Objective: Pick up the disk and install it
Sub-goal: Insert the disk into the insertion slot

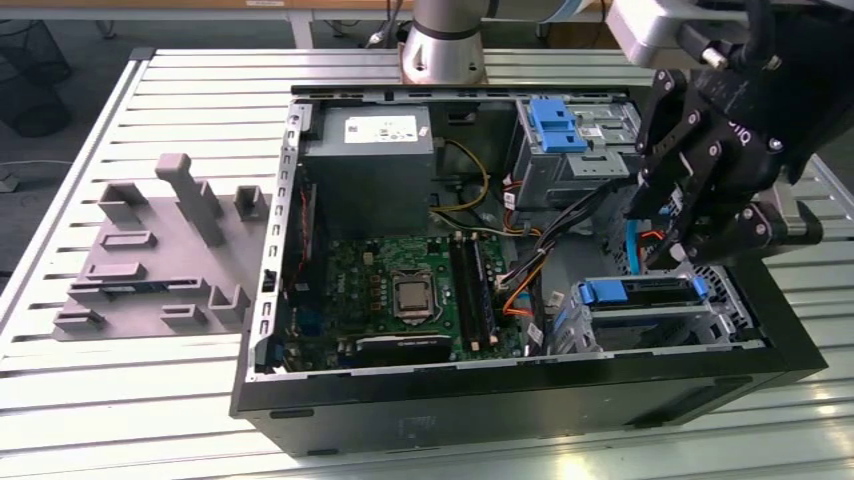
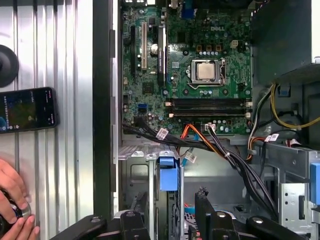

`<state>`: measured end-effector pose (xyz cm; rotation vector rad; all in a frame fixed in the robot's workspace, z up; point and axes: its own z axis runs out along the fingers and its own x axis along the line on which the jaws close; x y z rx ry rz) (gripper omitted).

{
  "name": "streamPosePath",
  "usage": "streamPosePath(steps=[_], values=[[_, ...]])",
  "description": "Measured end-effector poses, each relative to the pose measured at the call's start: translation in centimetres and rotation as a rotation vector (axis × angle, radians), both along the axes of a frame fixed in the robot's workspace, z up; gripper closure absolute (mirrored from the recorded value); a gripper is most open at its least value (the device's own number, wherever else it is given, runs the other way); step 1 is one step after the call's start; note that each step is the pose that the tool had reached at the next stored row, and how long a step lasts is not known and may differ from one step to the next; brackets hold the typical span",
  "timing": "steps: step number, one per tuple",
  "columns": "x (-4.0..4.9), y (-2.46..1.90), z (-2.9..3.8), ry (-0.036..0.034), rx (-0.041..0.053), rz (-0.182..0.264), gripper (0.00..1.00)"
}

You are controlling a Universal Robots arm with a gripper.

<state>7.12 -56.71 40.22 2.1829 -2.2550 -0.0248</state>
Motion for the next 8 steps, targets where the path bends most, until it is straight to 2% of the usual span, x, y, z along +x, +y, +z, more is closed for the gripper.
streamPosePath(steps=[2, 3, 6, 8], values=[[0.00, 0.00, -0.36, 0.0000, 0.0001, 0.000, 0.52], [0.00, 0.00, -0.54, 0.0000, 0.0000, 0.000, 0.58], [0.00, 0.00, -1.04, 0.0000, 0.0000, 0.000, 0.64], [0.00, 0.00, -1.07, 0.0000, -0.0003, 0.000, 0.76]])
